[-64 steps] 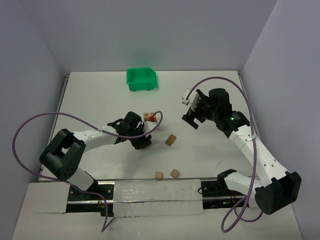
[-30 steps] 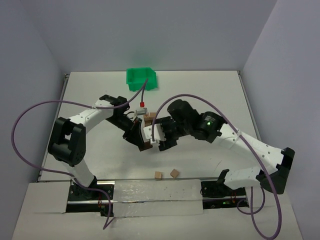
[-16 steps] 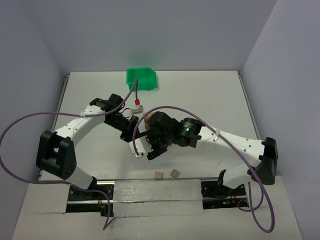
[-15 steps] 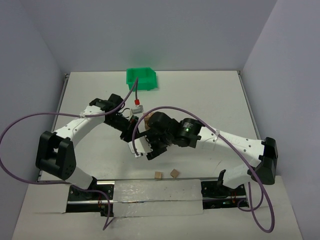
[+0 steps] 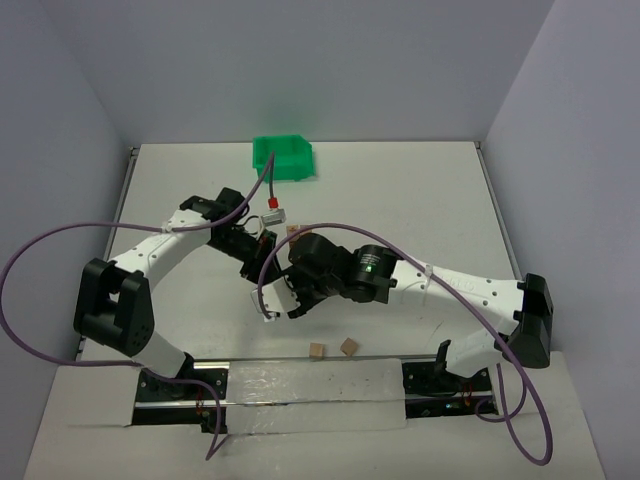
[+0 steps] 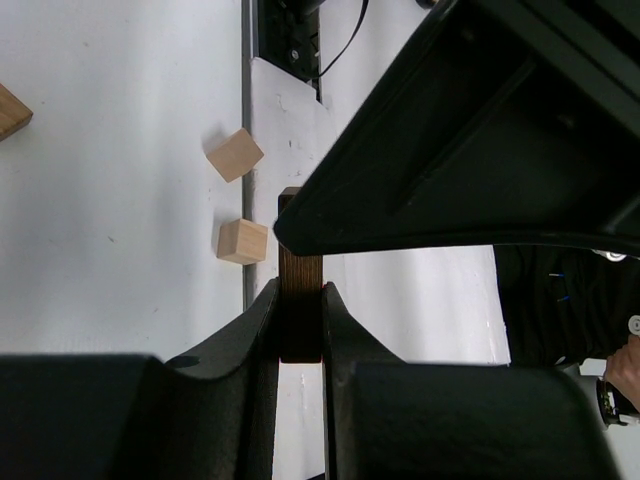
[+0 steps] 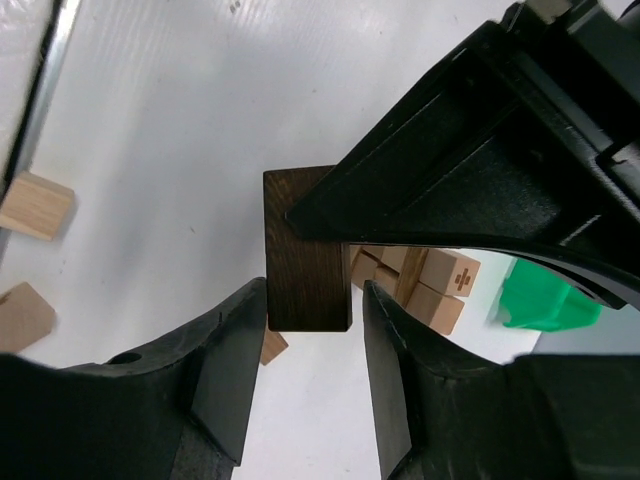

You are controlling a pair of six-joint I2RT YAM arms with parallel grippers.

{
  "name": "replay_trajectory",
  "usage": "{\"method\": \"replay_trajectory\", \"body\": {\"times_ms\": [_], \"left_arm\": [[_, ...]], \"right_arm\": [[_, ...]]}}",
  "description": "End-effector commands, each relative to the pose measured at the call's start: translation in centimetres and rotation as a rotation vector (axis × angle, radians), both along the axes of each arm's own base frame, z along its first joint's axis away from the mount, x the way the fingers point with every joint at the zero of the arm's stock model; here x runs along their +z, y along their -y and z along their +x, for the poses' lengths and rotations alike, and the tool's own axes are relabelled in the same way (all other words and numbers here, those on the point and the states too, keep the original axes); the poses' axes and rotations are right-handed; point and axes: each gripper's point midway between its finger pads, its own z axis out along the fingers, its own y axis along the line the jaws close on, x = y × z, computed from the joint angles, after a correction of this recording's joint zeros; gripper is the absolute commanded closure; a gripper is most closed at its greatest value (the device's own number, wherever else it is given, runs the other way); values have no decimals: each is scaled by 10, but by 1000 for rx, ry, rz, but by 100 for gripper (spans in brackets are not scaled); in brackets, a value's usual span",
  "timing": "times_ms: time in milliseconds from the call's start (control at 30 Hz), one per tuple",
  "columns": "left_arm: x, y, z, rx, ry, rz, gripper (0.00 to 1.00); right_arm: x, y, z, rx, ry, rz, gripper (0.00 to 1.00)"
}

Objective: Build the wood block tower

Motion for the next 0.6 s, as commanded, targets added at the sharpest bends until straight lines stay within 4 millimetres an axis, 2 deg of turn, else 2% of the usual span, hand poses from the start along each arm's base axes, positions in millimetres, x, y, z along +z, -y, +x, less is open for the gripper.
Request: {"method": "replay_trajectory", "body": {"times_ms": [0,200,367,400,567], "left_arm": [[19,5,4,-9,10,-80,100],[20,4,4,-10,9,-85,100],[19,3,6,1,13,-79,100],[18,3,6,4,12,-79,99],[17,3,6,4,9,-74,99]], "right_arm": [[-2,-3,6,5,67,0,51],[-6,-1,9,4,84,-17,56],[-1,-3,12,-10,98,-3,61],[1,-3,13,-14,100,1,60],[4,-4,15,-24,102,10,41]]}}
